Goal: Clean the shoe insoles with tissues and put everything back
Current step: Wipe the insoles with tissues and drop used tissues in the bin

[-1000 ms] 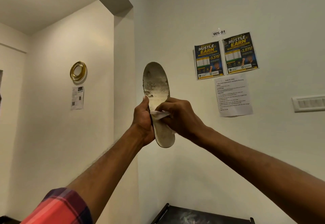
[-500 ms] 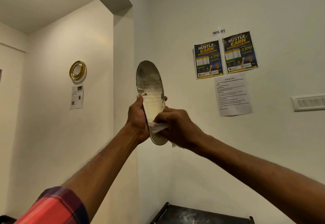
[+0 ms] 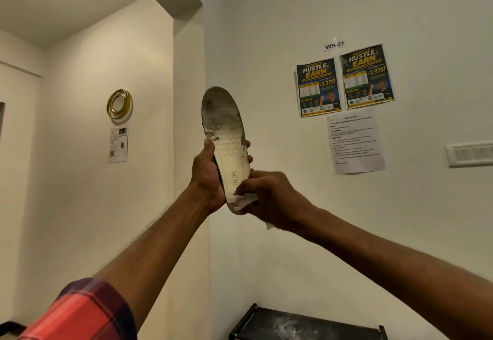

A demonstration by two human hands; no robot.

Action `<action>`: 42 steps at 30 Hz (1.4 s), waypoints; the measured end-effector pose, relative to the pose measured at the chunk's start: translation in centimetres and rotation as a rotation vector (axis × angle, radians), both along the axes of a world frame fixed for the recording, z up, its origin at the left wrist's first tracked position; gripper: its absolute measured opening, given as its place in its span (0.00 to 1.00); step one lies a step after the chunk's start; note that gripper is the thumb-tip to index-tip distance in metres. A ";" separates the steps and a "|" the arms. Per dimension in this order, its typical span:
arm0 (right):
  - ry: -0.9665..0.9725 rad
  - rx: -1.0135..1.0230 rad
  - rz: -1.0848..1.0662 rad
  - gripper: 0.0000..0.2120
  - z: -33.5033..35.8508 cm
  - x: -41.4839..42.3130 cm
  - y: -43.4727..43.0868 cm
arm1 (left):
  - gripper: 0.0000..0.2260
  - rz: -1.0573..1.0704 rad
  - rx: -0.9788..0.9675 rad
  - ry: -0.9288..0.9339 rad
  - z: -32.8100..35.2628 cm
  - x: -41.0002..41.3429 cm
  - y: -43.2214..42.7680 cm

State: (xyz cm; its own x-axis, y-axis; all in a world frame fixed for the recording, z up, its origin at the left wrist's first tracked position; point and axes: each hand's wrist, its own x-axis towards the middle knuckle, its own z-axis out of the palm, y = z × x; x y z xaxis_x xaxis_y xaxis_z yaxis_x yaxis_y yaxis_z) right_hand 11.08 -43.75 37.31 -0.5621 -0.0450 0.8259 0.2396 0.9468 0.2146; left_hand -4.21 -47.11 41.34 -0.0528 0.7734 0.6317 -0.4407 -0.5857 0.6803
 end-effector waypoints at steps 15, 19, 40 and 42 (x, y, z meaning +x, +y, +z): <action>-0.066 0.041 -0.118 0.12 0.3 1.8 0.1 | 0.34 0.036 -0.019 0.016 -0.6 0.1 0.0; -0.225 0.154 -0.159 0.13 -0.8 1.5 -0.1 | 0.34 0.067 -0.033 0.043 -0.6 0.4 0.0; 0.140 0.165 -0.255 0.09 3.3 2.1 0.1 | 0.30 0.069 -0.104 0.066 -1.5 1.7 0.3; 0.041 0.221 -0.280 0.09 3.0 1.7 -0.3 | 0.29 0.072 -0.102 0.073 -1.6 1.6 0.4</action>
State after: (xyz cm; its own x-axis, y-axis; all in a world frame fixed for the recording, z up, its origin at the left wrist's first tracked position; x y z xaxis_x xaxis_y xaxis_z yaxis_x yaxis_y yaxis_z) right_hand 12.74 -44.05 40.36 -0.5445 -0.0743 0.8355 0.4957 0.7750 0.3920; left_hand -2.60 -46.71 39.70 -0.0677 0.8297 0.5541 -0.3472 -0.5403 0.7665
